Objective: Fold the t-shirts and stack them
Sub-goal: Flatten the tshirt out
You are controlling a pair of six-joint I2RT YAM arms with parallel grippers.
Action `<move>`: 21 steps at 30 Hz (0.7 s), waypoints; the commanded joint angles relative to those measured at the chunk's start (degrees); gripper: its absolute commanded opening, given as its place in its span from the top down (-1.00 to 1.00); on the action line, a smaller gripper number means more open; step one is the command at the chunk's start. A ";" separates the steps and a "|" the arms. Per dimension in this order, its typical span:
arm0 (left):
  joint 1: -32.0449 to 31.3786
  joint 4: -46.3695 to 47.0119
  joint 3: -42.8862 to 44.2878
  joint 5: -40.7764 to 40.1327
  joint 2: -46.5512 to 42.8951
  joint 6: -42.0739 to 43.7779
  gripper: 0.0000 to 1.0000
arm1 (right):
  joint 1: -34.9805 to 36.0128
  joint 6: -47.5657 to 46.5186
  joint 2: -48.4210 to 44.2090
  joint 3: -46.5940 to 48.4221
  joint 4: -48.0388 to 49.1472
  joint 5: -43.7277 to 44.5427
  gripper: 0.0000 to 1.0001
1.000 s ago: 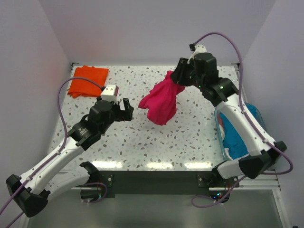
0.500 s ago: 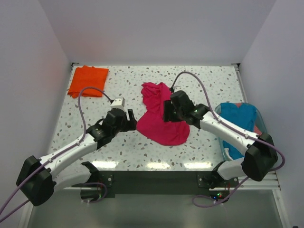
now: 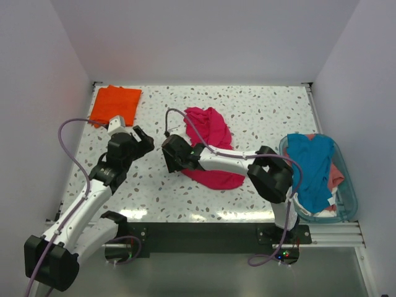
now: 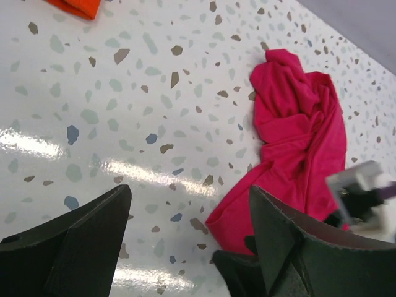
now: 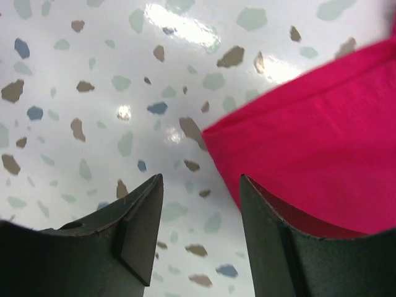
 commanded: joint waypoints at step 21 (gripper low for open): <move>1.03 5.18 3.96 8.34 1.24 1.57 -0.59 | 0.98 -0.30 1.14 5.70 -10.84 20.24 1.00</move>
